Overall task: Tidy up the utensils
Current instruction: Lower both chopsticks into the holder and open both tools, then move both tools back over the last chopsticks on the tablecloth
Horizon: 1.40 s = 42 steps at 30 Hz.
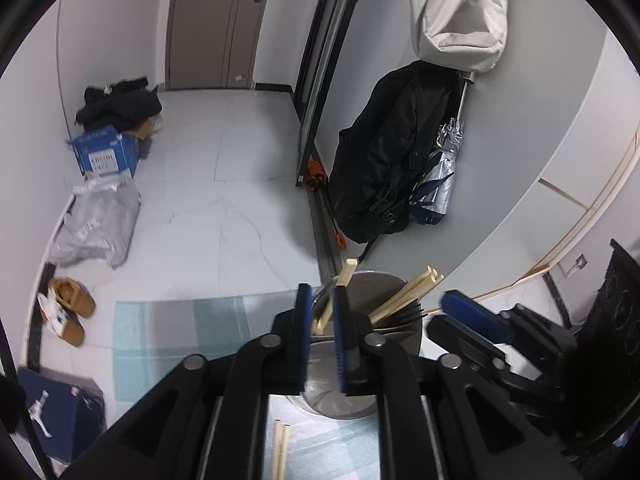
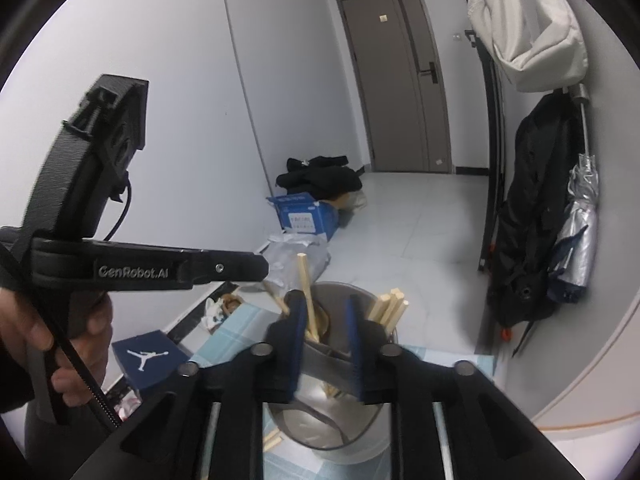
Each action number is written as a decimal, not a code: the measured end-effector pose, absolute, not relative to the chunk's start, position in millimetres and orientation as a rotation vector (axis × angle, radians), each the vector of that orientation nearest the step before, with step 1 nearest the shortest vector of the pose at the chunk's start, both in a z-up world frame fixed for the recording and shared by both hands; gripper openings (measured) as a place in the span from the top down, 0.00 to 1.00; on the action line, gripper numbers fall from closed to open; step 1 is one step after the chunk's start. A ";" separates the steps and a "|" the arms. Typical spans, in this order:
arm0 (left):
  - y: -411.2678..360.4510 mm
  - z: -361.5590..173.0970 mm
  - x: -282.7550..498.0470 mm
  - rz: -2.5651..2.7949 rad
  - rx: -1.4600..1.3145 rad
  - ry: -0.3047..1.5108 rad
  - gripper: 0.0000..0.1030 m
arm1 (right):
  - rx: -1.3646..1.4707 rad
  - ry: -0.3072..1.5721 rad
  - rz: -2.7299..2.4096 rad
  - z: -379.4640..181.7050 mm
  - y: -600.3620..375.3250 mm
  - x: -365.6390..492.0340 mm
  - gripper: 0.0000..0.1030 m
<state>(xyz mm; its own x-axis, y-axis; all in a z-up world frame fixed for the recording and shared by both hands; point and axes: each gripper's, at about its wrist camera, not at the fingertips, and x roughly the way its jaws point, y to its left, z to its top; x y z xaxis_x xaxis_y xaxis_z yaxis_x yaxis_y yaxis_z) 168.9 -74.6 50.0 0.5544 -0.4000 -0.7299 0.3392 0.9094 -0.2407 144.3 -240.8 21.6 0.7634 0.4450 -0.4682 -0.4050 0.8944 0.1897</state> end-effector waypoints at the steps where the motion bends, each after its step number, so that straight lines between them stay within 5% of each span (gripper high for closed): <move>1: -74.2 51.5 167.1 -0.430 -0.068 0.873 0.82 | 0.083 0.525 0.458 23.7 -242.6 140.6 0.76; 6: -61.9 64.8 152.3 -0.378 -0.111 0.805 0.44 | 0.087 0.506 0.436 32.2 -248.3 126.6 0.72; 12: -50.5 84.1 132.1 -0.254 -0.085 0.723 0.27 | 0.123 0.471 0.403 46.3 -254.5 108.3 0.50; 20: -31.4 101.1 96.8 -0.179 -0.115 0.614 0.16 | 0.152 0.421 0.406 61.4 -253.7 80.2 0.35; 24: -23.8 99.8 82.7 -0.153 -0.150 0.573 0.02 | 0.147 0.402 0.405 63.5 -248.8 65.2 0.27; 42: 3.8 51.8 43.4 -0.058 -0.182 0.535 0.01 | 0.126 0.405 0.392 30.3 -216.8 23.1 0.19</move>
